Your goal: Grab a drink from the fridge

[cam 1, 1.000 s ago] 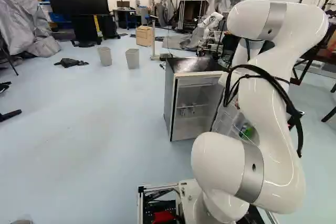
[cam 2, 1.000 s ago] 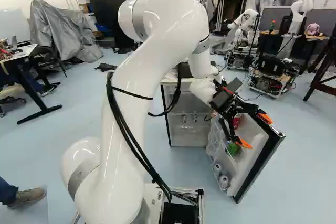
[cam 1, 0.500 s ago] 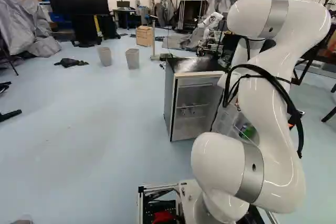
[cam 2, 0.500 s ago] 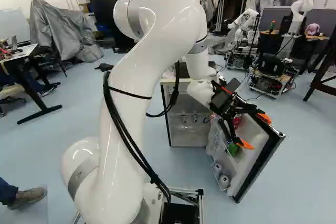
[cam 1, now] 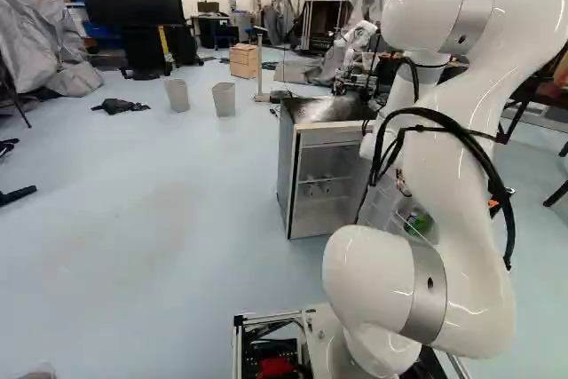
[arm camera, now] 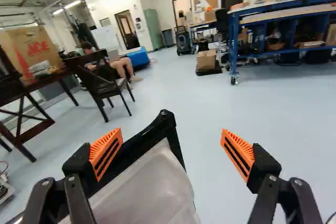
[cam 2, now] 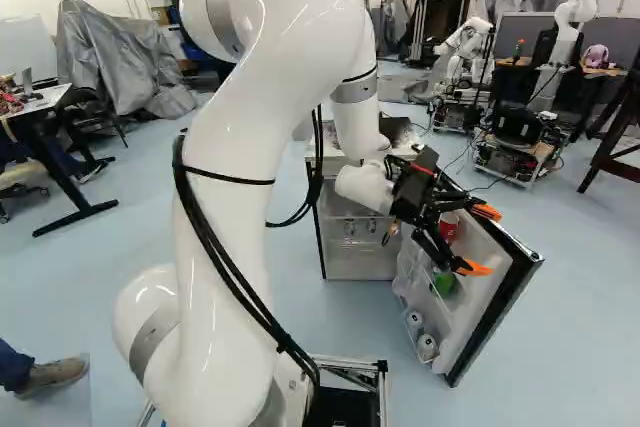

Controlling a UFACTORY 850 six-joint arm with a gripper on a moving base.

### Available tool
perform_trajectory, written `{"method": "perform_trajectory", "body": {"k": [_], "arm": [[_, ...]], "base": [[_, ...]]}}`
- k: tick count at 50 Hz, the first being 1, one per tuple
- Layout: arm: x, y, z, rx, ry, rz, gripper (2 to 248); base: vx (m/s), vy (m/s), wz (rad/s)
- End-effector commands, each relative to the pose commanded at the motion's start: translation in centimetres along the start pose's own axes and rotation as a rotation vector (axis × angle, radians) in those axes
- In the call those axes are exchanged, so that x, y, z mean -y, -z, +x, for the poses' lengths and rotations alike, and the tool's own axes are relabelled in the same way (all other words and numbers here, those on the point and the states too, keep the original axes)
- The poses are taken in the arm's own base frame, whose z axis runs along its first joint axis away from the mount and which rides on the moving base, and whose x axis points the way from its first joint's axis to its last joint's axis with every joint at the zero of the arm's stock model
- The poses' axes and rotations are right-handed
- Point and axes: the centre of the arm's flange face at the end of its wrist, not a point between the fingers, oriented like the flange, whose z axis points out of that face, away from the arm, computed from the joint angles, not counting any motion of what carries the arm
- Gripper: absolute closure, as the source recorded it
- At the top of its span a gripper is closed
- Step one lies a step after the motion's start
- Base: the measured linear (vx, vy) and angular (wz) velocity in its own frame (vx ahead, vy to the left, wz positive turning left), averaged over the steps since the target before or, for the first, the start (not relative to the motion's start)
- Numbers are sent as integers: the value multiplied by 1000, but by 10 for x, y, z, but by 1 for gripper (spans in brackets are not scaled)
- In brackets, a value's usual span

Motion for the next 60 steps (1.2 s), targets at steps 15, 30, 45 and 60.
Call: {"method": "perform_trajectory", "body": {"k": [15, 30, 45, 60], "arm": [[-22, 19, 5, 14, 74, 175, 3], [-44, 38, 11, 31, 141, 354, 3], [-64, 49, 18, 47, 192, 510, 3], [-77, 49, 23, 58, 227, 639, 3]], "base": [[0, 0, 0], [0, 0, 0], [0, 0, 0], [0, 0, 0]]}}
